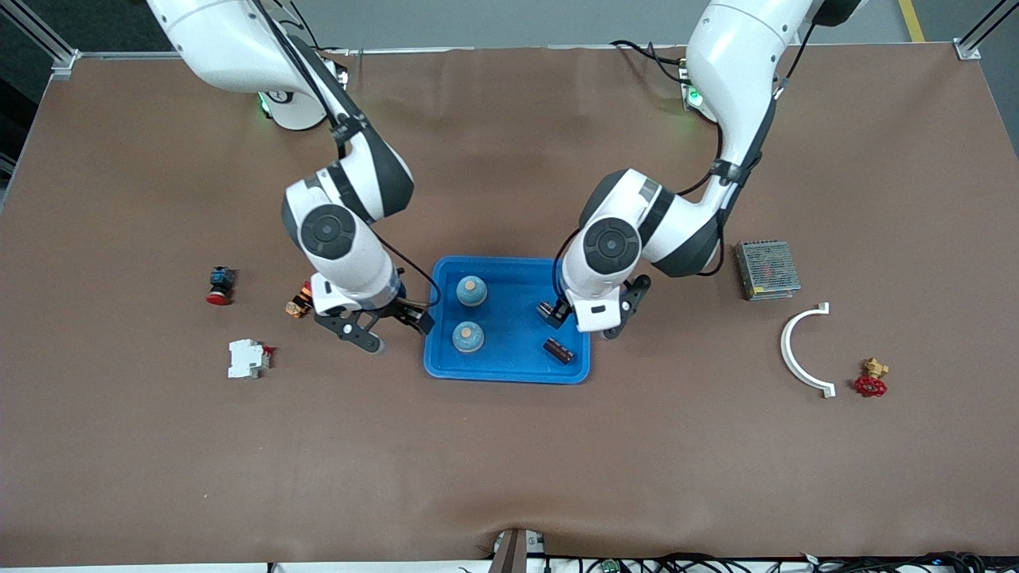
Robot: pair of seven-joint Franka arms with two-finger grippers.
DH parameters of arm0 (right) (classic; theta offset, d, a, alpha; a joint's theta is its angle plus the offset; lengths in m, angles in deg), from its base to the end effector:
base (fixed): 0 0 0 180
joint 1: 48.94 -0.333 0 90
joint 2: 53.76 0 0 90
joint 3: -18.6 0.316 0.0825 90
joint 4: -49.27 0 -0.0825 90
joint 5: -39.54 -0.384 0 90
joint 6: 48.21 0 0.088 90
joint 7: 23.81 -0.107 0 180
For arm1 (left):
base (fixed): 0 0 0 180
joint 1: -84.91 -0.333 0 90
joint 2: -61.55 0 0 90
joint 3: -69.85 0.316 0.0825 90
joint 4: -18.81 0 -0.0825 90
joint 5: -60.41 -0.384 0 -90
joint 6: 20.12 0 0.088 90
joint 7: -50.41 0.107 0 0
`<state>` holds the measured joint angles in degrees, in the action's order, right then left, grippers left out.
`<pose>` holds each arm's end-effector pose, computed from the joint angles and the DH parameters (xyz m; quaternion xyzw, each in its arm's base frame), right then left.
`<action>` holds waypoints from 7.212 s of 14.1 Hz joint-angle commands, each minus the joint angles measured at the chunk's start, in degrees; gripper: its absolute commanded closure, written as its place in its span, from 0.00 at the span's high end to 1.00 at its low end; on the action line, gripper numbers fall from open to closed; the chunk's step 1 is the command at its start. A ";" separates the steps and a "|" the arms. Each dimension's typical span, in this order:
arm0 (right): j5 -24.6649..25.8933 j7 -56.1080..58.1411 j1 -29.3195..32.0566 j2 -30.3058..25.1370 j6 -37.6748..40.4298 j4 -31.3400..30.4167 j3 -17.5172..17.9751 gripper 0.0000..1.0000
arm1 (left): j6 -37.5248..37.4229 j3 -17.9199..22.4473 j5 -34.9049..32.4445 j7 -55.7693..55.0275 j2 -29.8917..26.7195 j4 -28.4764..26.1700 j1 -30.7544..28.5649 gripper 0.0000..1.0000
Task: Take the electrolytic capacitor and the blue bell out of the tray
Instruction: 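Grasp the brown capacitor with the left gripper while the right gripper grasps the bell, then lift the capacitor with the left gripper while the right gripper lifts the bell, then lower the capacitor beside the white arc while the right gripper lowers the bell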
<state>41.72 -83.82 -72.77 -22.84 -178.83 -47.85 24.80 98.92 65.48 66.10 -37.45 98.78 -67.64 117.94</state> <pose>0.5925 0.3323 0.2889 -0.9666 0.2549 -0.0080 0.0262 0.5593 -0.4234 0.2781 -0.8876 -0.4543 0.0767 0.0051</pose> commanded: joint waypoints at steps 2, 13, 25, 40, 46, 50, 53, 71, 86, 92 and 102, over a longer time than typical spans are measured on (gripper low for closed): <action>0.10 -3.79 -2.62 7.30 0.46 7.37 -0.40 1.00 | 2.50 0.59 -0.86 -0.81 3.19 1.46 2.48 1.00; 0.80 -7.84 -5.61 17.23 -3.32 15.90 -0.84 1.00 | 6.90 0.94 -1.04 -0.73 7.50 1.45 2.92 1.00; 0.89 -7.93 -6.85 19.09 -3.94 16.52 -1.02 0.50 | 9.81 0.94 -1.39 -1.17 9.70 1.10 3.72 1.00; 0.10 8.74 -3.51 16.01 12.58 25.04 -0.58 0.00 | 7.19 1.03 -1.30 -2.40 6.02 1.63 2.84 0.12; -0.51 24.47 2.37 12.06 14.95 24.52 -0.40 0.00 | -6.95 0.86 -1.48 6.45 -3.90 3.21 -4.09 0.12; -0.69 34.50 6.68 9.69 16.10 22.77 -0.31 0.00 | -14.79 1.03 -1.74 24.01 -8.13 2.78 -12.00 0.12; -2.62 43.19 10.63 8.10 15.66 19.78 -0.40 0.00 | -20.06 0.94 -6.29 39.65 -10.07 1.90 -18.85 0.12; -2.98 61.94 26.38 4.32 -11.67 -7.65 4.52 0.00 | 9.27 0.77 -10.88 88.21 -9.73 -17.97 -44.45 0.10; -2.98 81.26 35.16 5.63 -2.72 2.87 4.61 0.00 | 15.95 0.85 -13.34 92.87 0.56 -13.66 -45.68 0.10; -2.89 90.75 39.55 10.29 -2.53 6.23 4.52 0.00 | 15.70 0.77 -13.26 92.62 0.39 -13.66 -45.85 1.00; -2.54 101.23 43.51 18.47 -2.71 15.29 4.26 0.00 | -5.11 -1.43 -12.38 64.00 -6.21 -2.70 -35.42 1.00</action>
<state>39.47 15.49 -30.40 -6.67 -182.06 -35.61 28.00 98.59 64.03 54.03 33.53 92.48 -74.56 79.29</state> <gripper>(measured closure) 0.357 0.000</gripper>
